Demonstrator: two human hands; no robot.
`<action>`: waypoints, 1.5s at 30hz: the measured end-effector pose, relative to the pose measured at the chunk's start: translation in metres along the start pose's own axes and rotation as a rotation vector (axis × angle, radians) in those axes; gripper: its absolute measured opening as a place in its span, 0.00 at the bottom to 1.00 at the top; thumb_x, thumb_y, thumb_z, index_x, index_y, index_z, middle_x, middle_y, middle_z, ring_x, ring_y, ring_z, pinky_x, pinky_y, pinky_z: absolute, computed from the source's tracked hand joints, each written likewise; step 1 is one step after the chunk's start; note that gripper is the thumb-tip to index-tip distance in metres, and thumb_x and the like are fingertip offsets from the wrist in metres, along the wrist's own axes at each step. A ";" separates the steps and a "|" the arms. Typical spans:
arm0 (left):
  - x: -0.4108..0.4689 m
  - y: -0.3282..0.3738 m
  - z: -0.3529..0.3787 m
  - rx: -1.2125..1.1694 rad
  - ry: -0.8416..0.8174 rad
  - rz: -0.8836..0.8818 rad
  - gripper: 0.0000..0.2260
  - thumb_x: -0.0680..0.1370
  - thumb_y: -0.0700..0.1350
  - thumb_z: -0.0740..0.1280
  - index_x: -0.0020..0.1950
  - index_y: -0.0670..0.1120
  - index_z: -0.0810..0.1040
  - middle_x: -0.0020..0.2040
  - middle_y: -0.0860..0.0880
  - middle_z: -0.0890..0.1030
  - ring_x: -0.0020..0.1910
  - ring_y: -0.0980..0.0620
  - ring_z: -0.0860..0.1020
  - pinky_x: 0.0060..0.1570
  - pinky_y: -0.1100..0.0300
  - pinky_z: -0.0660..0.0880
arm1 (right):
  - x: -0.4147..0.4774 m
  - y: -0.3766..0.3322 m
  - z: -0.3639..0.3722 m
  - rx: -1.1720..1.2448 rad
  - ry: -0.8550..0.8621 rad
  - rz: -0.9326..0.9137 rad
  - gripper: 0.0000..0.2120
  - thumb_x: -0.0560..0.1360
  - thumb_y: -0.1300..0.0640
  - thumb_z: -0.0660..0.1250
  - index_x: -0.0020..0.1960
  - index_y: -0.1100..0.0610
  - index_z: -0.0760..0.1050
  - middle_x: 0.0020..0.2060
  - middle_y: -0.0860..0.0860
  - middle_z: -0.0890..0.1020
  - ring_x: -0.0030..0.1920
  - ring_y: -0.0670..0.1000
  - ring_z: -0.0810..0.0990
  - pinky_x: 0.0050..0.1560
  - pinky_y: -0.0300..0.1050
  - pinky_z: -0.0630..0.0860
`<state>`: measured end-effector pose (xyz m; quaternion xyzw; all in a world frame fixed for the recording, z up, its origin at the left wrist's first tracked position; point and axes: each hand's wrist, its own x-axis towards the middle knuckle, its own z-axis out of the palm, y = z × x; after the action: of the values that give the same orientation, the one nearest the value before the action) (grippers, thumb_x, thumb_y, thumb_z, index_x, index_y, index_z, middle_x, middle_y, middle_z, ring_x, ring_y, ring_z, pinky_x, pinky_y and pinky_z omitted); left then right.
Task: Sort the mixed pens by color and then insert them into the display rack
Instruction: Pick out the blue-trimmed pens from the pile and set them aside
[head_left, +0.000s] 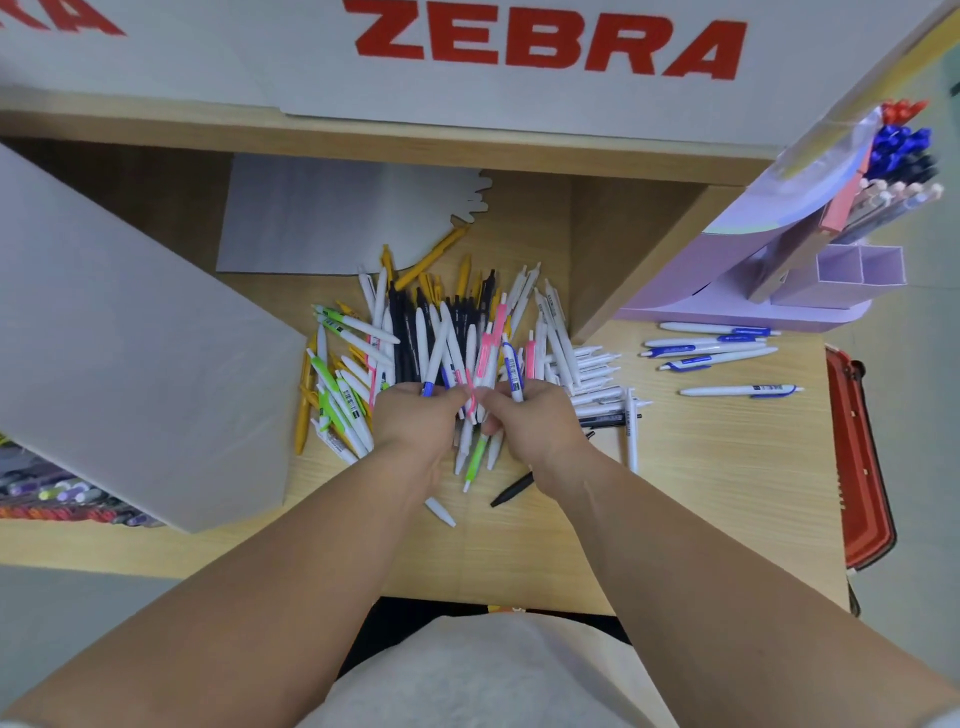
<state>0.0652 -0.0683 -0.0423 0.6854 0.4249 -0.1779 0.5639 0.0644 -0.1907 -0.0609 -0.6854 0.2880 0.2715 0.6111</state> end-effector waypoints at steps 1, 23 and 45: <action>-0.001 0.000 -0.002 -0.012 -0.018 -0.007 0.10 0.74 0.45 0.76 0.42 0.41 0.78 0.25 0.50 0.69 0.18 0.56 0.64 0.18 0.69 0.60 | -0.001 -0.001 0.002 0.026 -0.023 0.013 0.13 0.76 0.53 0.73 0.40 0.61 0.76 0.27 0.52 0.78 0.20 0.44 0.69 0.24 0.36 0.66; -0.045 -0.033 -0.049 0.235 -0.410 0.261 0.09 0.83 0.42 0.59 0.43 0.42 0.70 0.30 0.46 0.73 0.28 0.49 0.71 0.33 0.54 0.70 | -0.044 0.004 -0.088 -0.326 0.025 -0.115 0.09 0.81 0.54 0.64 0.45 0.57 0.75 0.31 0.52 0.79 0.29 0.47 0.75 0.34 0.40 0.74; -0.109 -0.071 0.144 0.747 -0.374 0.347 0.13 0.81 0.45 0.64 0.37 0.54 0.68 0.34 0.53 0.72 0.31 0.56 0.70 0.32 0.60 0.64 | 0.033 0.030 -0.292 -1.130 0.085 -0.467 0.11 0.71 0.53 0.70 0.53 0.49 0.79 0.48 0.50 0.80 0.50 0.54 0.79 0.46 0.48 0.76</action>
<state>-0.0197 -0.2430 -0.0508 0.8591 0.1010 -0.3426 0.3667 0.0711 -0.4861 -0.0739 -0.9588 -0.0341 0.2135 0.1844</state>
